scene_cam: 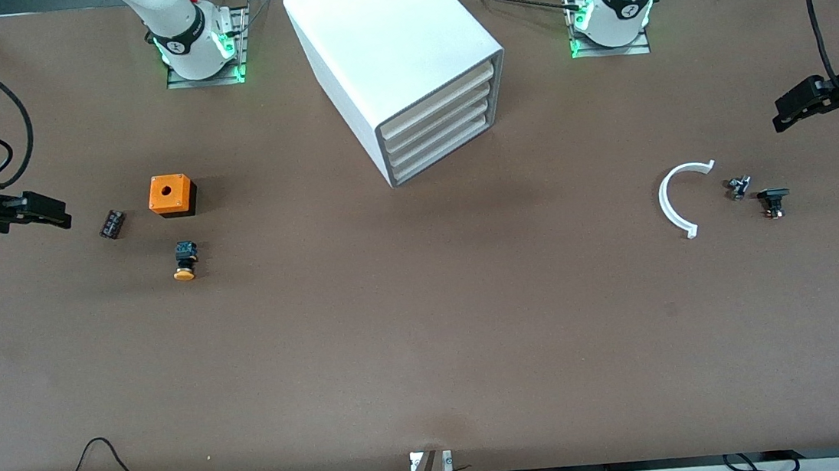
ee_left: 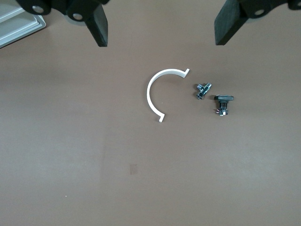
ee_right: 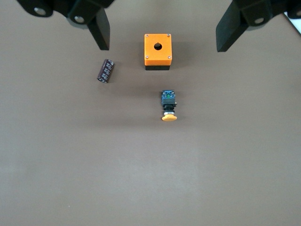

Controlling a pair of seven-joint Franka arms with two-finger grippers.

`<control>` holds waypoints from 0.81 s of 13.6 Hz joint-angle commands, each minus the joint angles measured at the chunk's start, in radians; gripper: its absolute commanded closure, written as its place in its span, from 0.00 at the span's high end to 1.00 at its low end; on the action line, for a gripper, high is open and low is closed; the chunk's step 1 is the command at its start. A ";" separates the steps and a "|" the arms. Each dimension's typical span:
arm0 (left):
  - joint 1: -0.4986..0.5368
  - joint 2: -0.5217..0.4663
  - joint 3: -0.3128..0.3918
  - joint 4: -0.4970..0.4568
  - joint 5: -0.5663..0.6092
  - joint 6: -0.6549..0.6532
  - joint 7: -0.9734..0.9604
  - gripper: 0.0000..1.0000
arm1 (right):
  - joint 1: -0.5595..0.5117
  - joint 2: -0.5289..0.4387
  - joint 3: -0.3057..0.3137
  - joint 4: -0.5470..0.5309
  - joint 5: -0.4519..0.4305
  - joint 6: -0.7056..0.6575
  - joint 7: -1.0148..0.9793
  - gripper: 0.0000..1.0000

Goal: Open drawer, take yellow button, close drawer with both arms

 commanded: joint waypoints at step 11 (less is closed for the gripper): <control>-0.012 -0.017 -0.009 0.018 -0.019 -0.047 0.030 1.00 | 0.000 -0.156 0.017 -0.203 -0.009 0.100 0.165 1.00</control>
